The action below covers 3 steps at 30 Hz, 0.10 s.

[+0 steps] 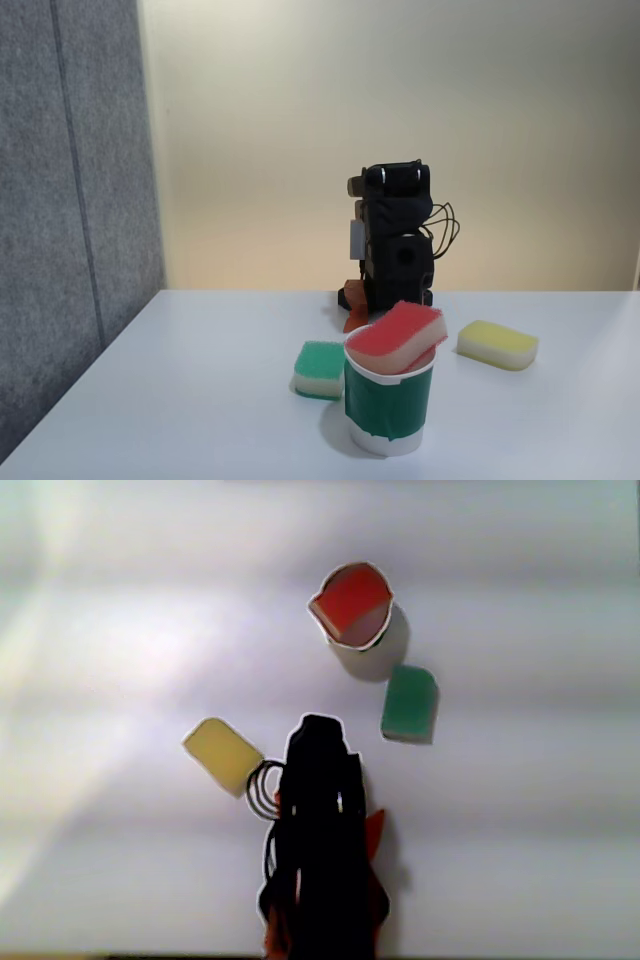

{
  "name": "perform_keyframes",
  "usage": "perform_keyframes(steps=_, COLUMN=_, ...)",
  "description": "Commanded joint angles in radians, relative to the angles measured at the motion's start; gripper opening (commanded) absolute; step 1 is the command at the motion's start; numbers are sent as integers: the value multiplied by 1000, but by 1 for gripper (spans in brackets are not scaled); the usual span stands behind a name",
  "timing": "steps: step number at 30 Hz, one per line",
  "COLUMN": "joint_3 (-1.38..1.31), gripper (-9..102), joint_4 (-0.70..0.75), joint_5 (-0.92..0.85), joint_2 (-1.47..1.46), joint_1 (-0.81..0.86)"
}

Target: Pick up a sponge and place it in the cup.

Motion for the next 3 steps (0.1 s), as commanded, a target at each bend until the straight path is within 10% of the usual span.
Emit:
perform_keyframes(steps=1, joint_3=44, gripper=0, joint_4=15, joint_5=9, joint_2=11, joint_1=-3)
perform_keyframes(steps=3, joint_3=44, gripper=0, joint_4=15, joint_5=9, joint_2=11, joint_1=-3)
